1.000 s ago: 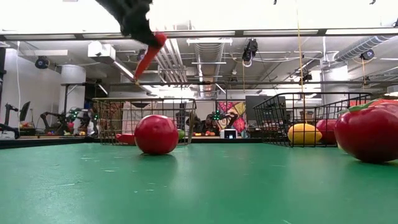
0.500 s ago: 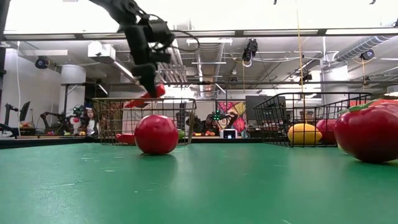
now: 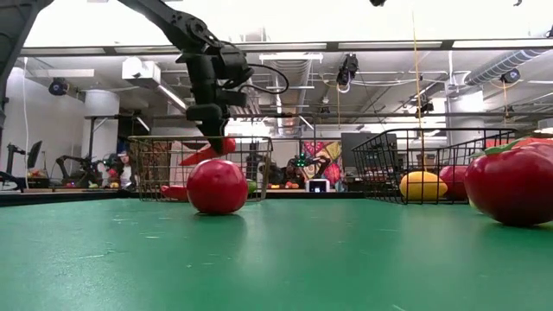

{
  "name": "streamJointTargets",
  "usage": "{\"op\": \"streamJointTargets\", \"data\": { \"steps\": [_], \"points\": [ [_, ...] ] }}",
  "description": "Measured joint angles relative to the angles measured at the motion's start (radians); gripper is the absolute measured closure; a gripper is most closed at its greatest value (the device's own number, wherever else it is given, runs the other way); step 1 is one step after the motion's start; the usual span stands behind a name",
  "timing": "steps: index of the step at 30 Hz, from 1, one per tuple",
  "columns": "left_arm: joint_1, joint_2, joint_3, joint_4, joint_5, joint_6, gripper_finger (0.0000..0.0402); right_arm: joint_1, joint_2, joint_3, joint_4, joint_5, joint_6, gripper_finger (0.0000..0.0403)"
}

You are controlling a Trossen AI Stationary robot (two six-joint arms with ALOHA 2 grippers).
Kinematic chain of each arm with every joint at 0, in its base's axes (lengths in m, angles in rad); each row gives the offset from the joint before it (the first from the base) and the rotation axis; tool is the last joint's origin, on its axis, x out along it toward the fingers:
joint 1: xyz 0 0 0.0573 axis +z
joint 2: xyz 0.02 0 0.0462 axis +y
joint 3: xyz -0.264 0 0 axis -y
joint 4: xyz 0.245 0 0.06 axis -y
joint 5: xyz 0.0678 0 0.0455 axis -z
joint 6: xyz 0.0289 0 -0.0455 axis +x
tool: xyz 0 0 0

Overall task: Sort produce into baskets
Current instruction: Put the orange carrot into the gold wire basket, then put the tomato into the black wire basket

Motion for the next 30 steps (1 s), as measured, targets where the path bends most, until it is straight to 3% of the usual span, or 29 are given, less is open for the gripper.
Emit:
{"op": "streamJointTargets", "data": {
  "steps": [13, 22, 30],
  "points": [
    [0.004, 0.001, 0.0, 0.003, 0.0, -0.069, 0.0183, 0.0, 0.0, -0.006, 0.001, 0.0, 0.009, 0.0125],
    [-0.037, -0.096, -0.002, -0.01, 0.104, -0.227, 0.0176, 0.002, 0.0, -0.007, -0.024, -0.003, 0.053, 0.0135],
    [-0.237, -0.277, -0.02, 0.063, 0.084, -0.34, 0.0175, 0.003, -0.002, -0.007, -0.153, -0.015, 0.19, 0.0149]
  ]
}}
